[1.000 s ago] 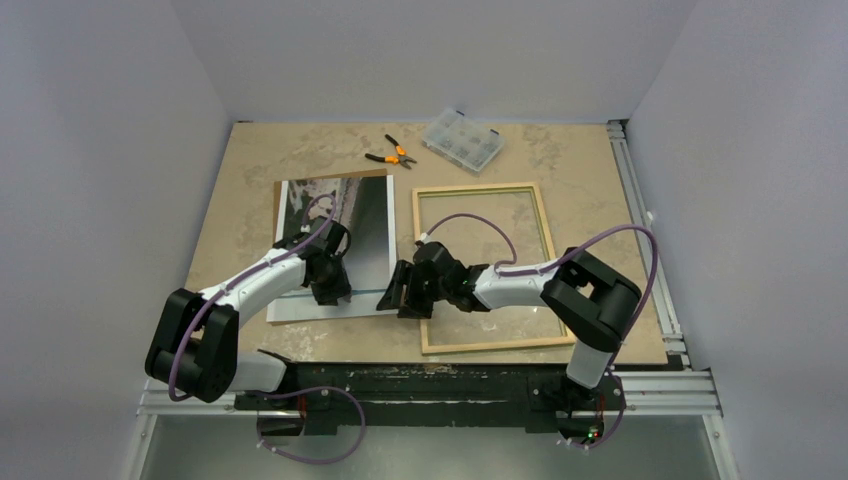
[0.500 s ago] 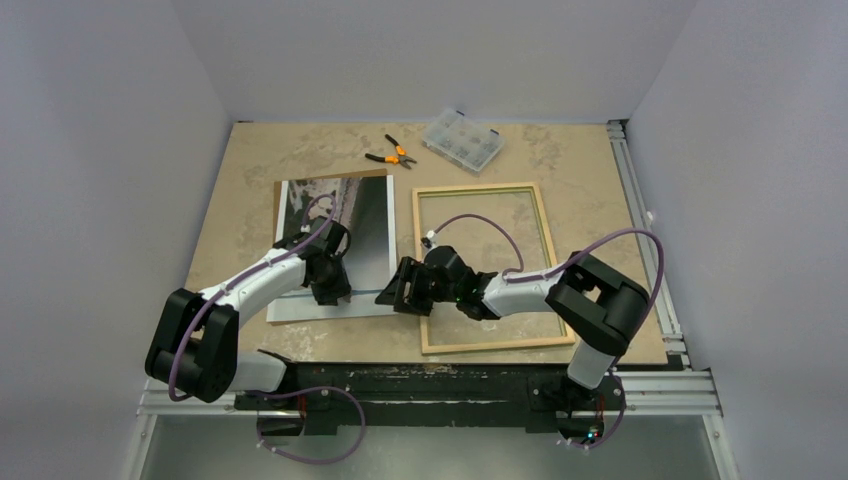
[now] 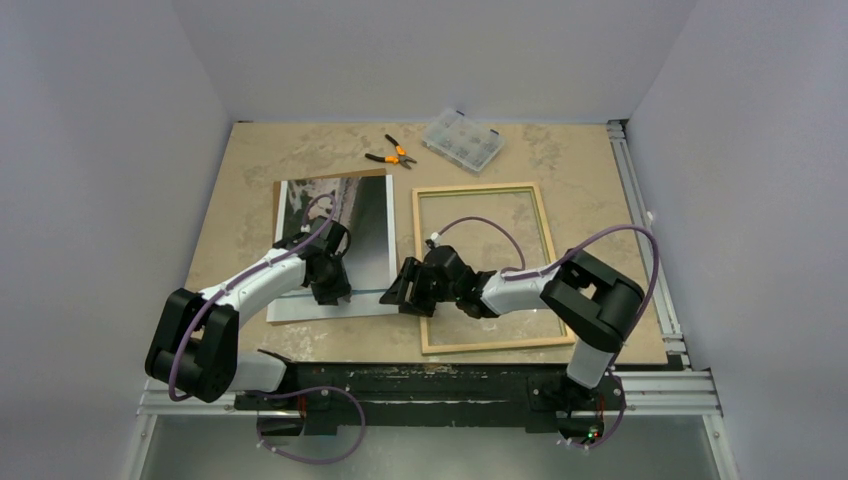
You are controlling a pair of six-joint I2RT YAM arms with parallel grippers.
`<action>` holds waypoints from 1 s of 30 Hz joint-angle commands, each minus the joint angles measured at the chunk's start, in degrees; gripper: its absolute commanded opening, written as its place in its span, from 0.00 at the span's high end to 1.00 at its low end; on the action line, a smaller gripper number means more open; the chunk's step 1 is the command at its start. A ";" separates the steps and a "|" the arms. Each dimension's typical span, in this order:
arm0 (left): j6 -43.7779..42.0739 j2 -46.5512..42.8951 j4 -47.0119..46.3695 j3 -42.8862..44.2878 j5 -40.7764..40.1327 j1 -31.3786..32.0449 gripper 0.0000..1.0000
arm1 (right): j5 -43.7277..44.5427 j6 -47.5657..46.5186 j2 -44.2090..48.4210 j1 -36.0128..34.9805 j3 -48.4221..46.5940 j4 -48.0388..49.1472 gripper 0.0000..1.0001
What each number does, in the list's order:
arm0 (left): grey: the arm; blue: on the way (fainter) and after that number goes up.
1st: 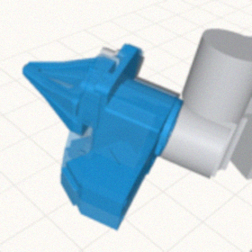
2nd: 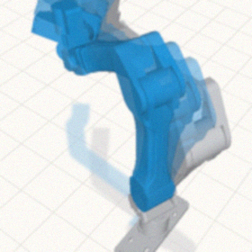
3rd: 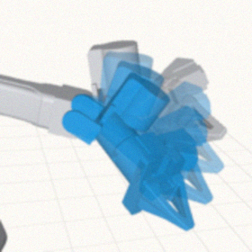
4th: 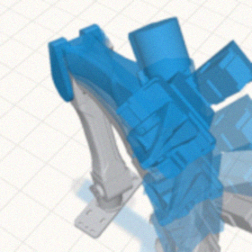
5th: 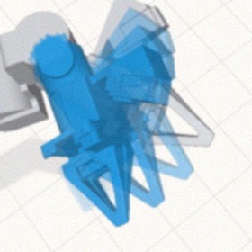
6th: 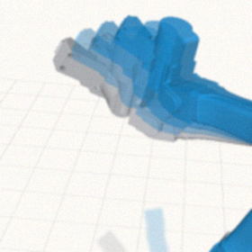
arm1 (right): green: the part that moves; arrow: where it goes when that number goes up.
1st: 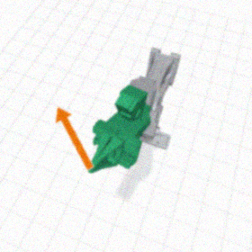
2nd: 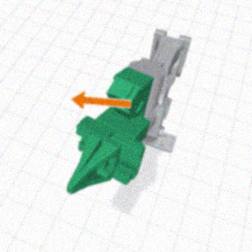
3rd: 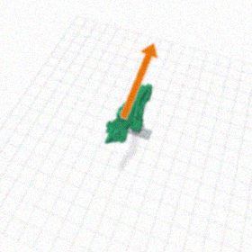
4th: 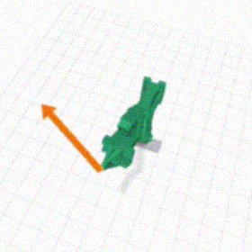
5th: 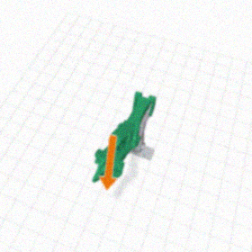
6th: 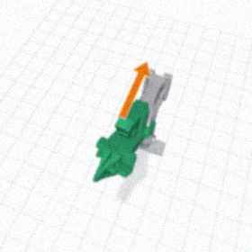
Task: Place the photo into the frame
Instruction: Pick up the photo at the center of the board.
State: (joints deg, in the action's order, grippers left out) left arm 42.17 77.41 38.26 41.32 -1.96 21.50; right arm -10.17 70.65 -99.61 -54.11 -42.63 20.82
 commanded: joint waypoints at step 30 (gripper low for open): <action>-2.09 1.00 -0.50 0.43 -0.46 -0.23 0.73 | -3.38 2.51 -5.04 4.53 -3.58 12.52 0.45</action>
State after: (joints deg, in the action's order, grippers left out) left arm 40.99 77.67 38.13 41.36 -2.15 21.47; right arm -14.46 75.59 -102.52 -51.20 -43.09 36.25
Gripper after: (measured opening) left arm 0.277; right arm 0.561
